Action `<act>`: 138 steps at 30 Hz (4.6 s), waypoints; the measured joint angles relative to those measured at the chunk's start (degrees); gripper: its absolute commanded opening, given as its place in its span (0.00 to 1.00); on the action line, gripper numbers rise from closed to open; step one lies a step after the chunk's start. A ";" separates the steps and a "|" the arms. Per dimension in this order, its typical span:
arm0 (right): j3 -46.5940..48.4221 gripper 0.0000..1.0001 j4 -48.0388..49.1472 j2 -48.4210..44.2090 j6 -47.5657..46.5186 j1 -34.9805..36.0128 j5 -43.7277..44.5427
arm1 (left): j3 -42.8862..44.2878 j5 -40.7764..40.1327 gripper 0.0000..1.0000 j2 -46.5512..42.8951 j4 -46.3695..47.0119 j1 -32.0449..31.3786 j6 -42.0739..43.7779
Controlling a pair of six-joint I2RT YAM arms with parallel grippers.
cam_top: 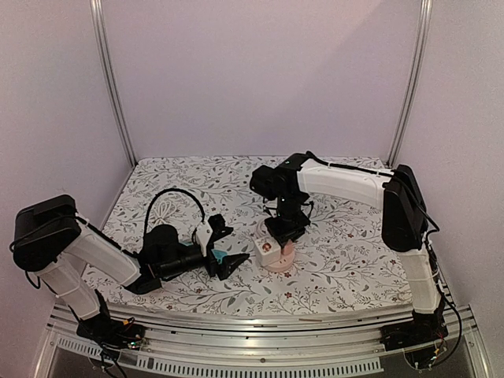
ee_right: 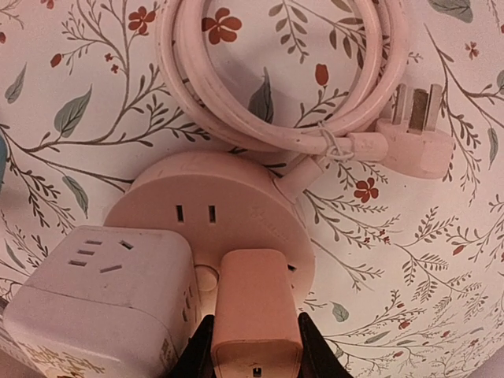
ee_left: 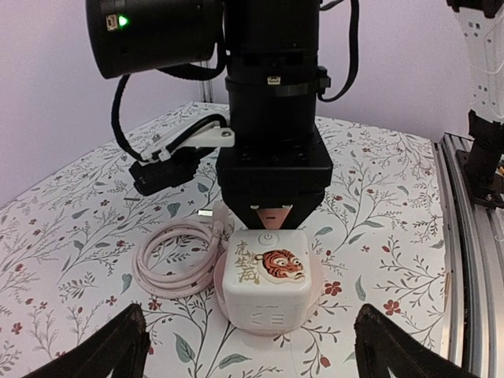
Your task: Insert the plug
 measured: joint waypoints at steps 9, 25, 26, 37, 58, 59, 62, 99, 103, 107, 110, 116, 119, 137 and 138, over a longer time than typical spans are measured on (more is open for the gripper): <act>1.03 0.00 -0.59 0.87 0.46 0.57 1.07 | 0.00 0.37 0.92 -0.02 0.00 0.04 -0.39; 2.23 0.00 -1.22 2.34 0.07 0.61 0.44 | -0.55 0.46 0.99 -1.05 0.87 0.09 -0.61; 2.23 0.00 -1.22 2.32 0.02 0.61 0.44 | -0.57 0.46 0.99 -1.18 0.87 0.09 -0.68; 1.53 0.20 -0.63 1.57 0.04 0.61 0.66 | -0.57 0.46 0.99 -2.27 0.72 0.09 -1.64; 0.50 0.61 0.48 -0.26 -0.72 0.07 3.72 | -0.76 0.22 0.99 -6.14 -1.95 0.09 -1.62; 0.50 0.63 0.48 -0.72 -0.87 -0.04 3.67 | -0.76 0.17 0.99 -6.32 -1.99 0.09 -1.62; 0.50 0.65 0.59 -2.78 -1.51 -0.46 3.67 | -0.76 -0.02 0.99 -6.91 -2.67 0.09 -1.64; -5.44 0.66 16.96 -7.96 -5.90 10.23 7.10 | -5.62 -20.92 0.96 -30.75 -33.31 -0.31 -11.91; -3.78 0.66 16.70 -4.55 -5.81 11.96 12.83 | -5.95 -21.31 0.96 -31.43 -34.05 -0.31 -12.00; -3.43 0.65 16.52 -3.91 -5.60 12.46 16.06 | -6.25 -21.40 0.96 -31.45 -34.40 -0.31 -11.98; -3.37 0.65 16.52 -3.13 -5.62 12.66 17.97 | -6.25 -21.49 0.96 -31.39 -34.32 -0.31 -11.98; -2.93 0.64 15.23 -0.55 -5.60 12.92 23.21 | -6.25 -21.51 0.96 -30.16 -33.92 -0.31 -11.96; -2.19 0.63 14.43 -0.07 -5.64 13.14 24.74 | -6.25 -21.53 0.96 -28.98 -33.55 -0.31 -11.96; -16.46 0.60 11.23 -3.43 -7.52 11.82 30.03 | -6.21 -21.51 0.96 -26.45 -32.59 -0.31 -11.96; -17.81 0.60 10.73 -4.04 -7.23 11.56 30.05 | -6.19 -21.49 0.96 -26.23 -32.59 -0.31 -11.96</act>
